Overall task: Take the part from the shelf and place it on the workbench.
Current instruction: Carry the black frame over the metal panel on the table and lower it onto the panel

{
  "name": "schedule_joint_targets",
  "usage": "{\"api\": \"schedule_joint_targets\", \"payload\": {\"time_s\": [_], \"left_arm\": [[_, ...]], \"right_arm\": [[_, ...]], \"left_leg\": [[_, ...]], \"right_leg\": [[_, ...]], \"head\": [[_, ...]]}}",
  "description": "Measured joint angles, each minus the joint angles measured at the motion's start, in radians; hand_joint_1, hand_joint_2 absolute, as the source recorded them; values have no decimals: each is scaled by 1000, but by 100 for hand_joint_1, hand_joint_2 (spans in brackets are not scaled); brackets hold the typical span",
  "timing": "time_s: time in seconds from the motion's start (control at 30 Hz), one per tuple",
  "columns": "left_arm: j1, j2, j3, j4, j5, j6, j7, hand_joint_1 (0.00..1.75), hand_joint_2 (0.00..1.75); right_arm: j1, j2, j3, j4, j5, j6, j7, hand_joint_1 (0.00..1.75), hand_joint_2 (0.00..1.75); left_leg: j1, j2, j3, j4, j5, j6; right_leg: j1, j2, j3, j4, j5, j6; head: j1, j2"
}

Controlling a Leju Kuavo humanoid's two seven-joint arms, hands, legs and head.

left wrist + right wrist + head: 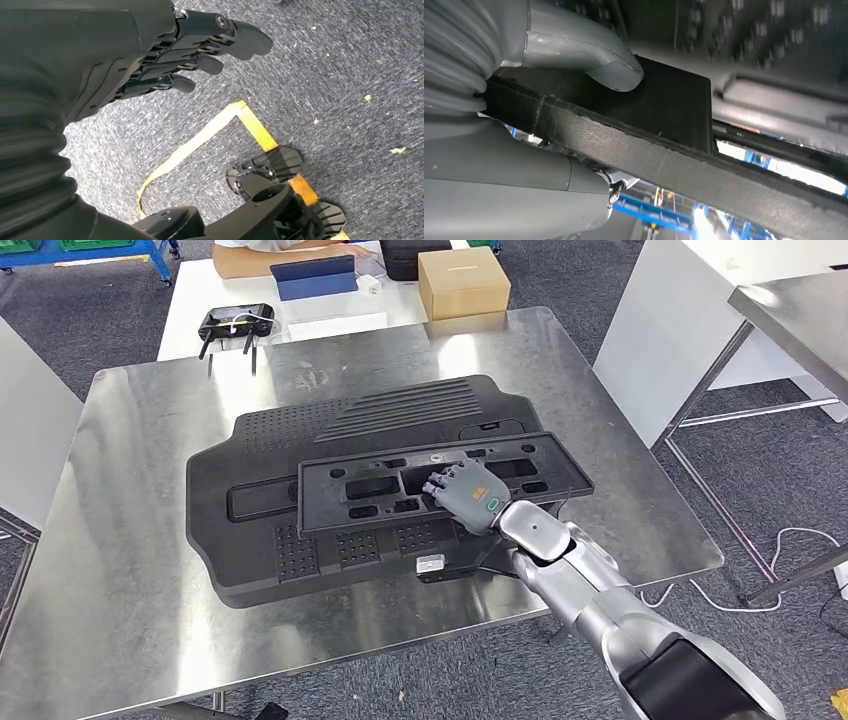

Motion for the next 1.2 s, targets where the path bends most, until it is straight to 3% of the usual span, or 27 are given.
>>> {"api": "schedule_joint_targets", "payload": {"time_s": [0.13, 0.27, 0.7, 0.83, 1.07, 1.2], "left_arm": [[0, 0, -3, 0, -1, -1, -4, 0, 175], [0, 1, -4, 0, -3, 0, -1, 0, 175], [-1, -1, -5, 0, -7, 41, 23, 0, 175], [-1, -5, -5, 0, -7, 45, 23, 0, 0], [1, -16, -14, 0, -8, 47, 12, 0, 0], [2, -16, -15, 0, -8, 47, 9, 0, 0]], "right_arm": [[-2, 3, 1, 46, -1, -21, 4, 175, 175], [-7, 5, 1, 70, -1, -28, 7, 0, 0], [-19, 24, -2, 100, 54, -32, 79, 0, 0], [-19, 24, -11, 107, 44, -27, 81, 0, 0], [35, 46, -107, 53, -155, 73, -18, 0, 0], [70, 58, -153, -15, -200, 119, -38, 0, 0]], "left_leg": [[-2, 0, 0, 0, 0, 0], [-2, 0, 0, 0, 0, 0], [-2, 1, 4, 0, 0, 0], [-2, 1, 4, 0, 0, 0], [-2, 1, 4, 0, 0, 0], [-2, 1, 4, 0, -1, 1]], "right_leg": [[-3, 0, 0, 0, 0, 0], [-3, 0, 0, 0, 0, 0], [-3, 1, 2, 0, 0, 0], [-3, 1, 3, -1, 0, 0], [-3, 1, 3, 0, 0, 0], [-3, 1, 2, 0, 0, 0]], "head": [[0, 0], [0, 0], [0, 0], [0, 0], [0, 0], [0, 0]]}}
